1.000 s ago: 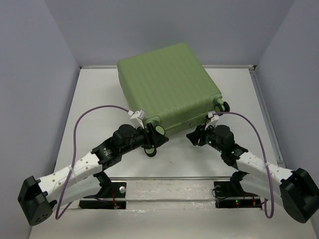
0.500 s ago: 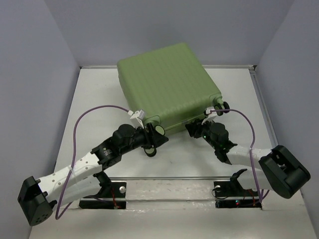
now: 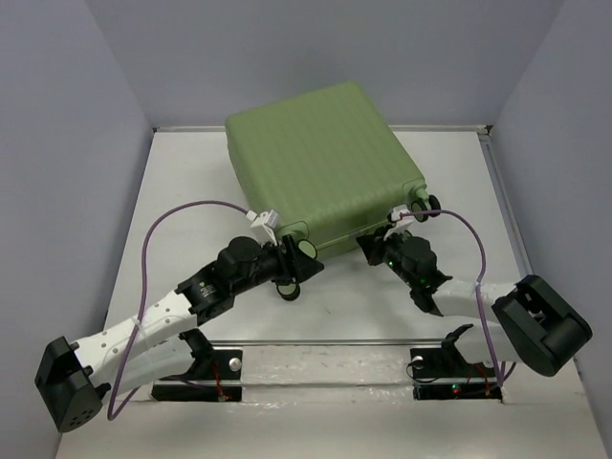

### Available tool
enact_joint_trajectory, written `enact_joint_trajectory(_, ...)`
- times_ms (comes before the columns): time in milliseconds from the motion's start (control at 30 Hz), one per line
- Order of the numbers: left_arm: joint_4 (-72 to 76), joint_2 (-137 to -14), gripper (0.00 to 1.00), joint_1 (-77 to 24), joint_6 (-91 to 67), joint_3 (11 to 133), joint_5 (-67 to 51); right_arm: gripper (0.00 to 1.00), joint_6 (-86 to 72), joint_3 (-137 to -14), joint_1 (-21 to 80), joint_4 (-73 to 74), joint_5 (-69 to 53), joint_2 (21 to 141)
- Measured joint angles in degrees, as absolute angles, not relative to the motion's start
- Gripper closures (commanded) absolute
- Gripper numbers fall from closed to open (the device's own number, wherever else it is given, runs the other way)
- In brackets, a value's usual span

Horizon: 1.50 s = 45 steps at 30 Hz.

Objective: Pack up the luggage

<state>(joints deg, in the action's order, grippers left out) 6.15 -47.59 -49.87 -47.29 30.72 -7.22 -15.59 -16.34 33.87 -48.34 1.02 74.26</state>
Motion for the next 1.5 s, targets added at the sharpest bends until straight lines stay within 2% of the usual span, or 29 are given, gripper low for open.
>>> enact_joint_trajectory(100, 4.2, -50.3, 0.94, -49.8, -47.1, 33.6, -7.7, 0.93, -18.0, -16.4, 37.4, -49.8, 1.1, 74.9)
enact_joint_trajectory(233, 0.3, -58.3, 0.94, -49.8, -46.6, 41.9, -10.3, 0.93, -21.4, -21.1, 55.6, -52.4, 6.2, 79.8)
enact_joint_trajectory(300, -5.2, -60.7, 0.94, -49.1, -45.3, 46.2, -11.9, 0.93, -24.4, -23.7, 62.2, -53.2, 13.2, 83.2)
enact_joint_trajectory(400, -10.2, -61.2, 0.94, -47.5, -43.8, 48.9, -12.9, 0.93, -29.4, -26.2, 65.3, -57.6, 21.5, 88.2)
enact_joint_trajectory(600, -10.3, -62.4, 0.94, -46.7, -46.2, 49.6, -14.3, 0.93, -29.6, -28.6, 69.2, -71.3, 28.0, 99.9)
enact_joint_trajectory(833, 0.1, -59.7, 0.94, -46.0, -48.0, 44.3, -10.4, 0.93, -36.6, -36.5, 70.3, -77.8, 33.3, 108.7)
enact_joint_trajectory(867, 0.8, -59.3, 0.94, -45.9, -47.9, 43.9, -9.8, 0.86, -37.3, -37.7, 70.3, -78.1, 33.7, 109.5)
enact_joint_trajectory(933, 1.7, -58.2, 0.93, -45.6, -47.9, 43.0, -8.3, 0.62, -37.6, -38.9, 70.3, -78.1, 33.7, 110.2)
enact_joint_trajectory(967, 2.4, -57.7, 0.88, -45.6, -48.1, 42.4, -8.1, 0.39, -38.1, -38.8, 70.3, -78.3, 33.0, 110.1)
enact_joint_trajectory(1033, 4.1, -56.4, 0.78, -45.6, -48.7, 40.5, -8.3, 0.24, -39.2, -37.4, 70.8, -78.8, 30.5, 109.1)
enact_joint_trajectory(1067, 4.7, -55.7, 0.67, -45.9, -49.3, 39.6, -8.6, 0.18, -39.0, -35.7, 71.3, -78.3, 29.2, 107.9)
enact_joint_trajectory(1100, 5.3, -55.2, 0.62, -46.6, -49.8, 38.8, -8.9, 0.15, -38.9, -33.0, 72.1, -78.2, 28.2, 106.3)
enact_joint_trajectory(1133, 6.2, -54.7, 0.51, -47.4, -50.1, 37.9, -8.9, 0.12, -38.2, -30.0, 72.9, -78.1, 27.1, 104.6)
enact_joint_trajectory(1200, 8.2, -53.5, 0.35, -48.8, -50.3, 36.3, -9.0, 0.12, -37.0, -23.2, 75.4, -77.1, 25.7, 100.5)
enact_joint_trajectory(1233, 9.2, -52.4, 0.21, -49.2, -50.5, 35.5, -8.6, 0.11, -36.6, -19.4, 76.5, -76.3, 24.5, 97.8)
enact_joint_trajectory(1300, 10.7, -49.9, 0.1, -49.4, -50.7, 34.2, -8.1, 0.11, -35.8, -14.0, 78.0, -74.3, 23.2, 91.6)
enact_joint_trajectory(1367, 11.9, -48.0, 0.01, -49.4, -51.4, 33.8, -7.6, 0.11, -35.0, -13.3, 78.0, -69.3, 22.5, 84.6)
enact_joint_trajectory(1500, 12.5, -46.8, 0.01, -49.3, -52.6, 33.8, -6.3, 0.08, -32.6, -13.6, 77.7, -60.1, 22.0, 69.8)
